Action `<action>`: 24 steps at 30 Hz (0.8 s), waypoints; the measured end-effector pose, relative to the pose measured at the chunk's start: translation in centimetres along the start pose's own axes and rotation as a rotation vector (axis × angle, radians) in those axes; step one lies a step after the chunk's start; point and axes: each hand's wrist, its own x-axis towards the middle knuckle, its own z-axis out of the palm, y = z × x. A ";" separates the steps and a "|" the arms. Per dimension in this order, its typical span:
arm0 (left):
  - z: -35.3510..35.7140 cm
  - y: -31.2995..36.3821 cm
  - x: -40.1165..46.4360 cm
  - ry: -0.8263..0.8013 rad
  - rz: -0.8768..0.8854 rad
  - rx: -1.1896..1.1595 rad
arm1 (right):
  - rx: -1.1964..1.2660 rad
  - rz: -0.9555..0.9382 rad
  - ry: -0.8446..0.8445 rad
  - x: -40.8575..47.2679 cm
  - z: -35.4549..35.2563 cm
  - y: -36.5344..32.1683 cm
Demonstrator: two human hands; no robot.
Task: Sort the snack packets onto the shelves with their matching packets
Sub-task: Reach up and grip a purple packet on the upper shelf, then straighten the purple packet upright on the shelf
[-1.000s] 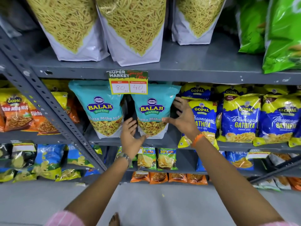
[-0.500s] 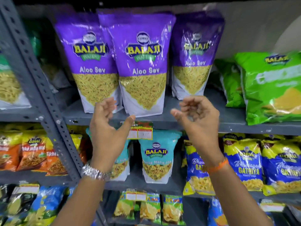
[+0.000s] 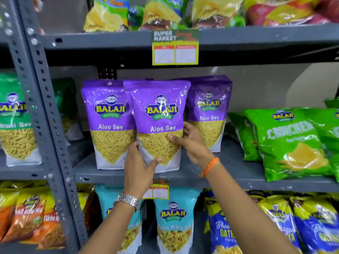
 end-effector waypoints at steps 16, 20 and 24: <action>5.6 5.6 1.5 -0.231 0.046 -0.091 | -0.023 -0.069 0.182 -1.9 -8.2 -4.4; 5.7 6.5 3.7 -0.237 0.060 -0.091 | -0.058 -0.074 0.181 0.0 -8.2 -5.2; 6.8 6.1 2.1 -0.282 0.046 -0.067 | -0.078 -0.038 0.208 -1.9 -9.5 -3.9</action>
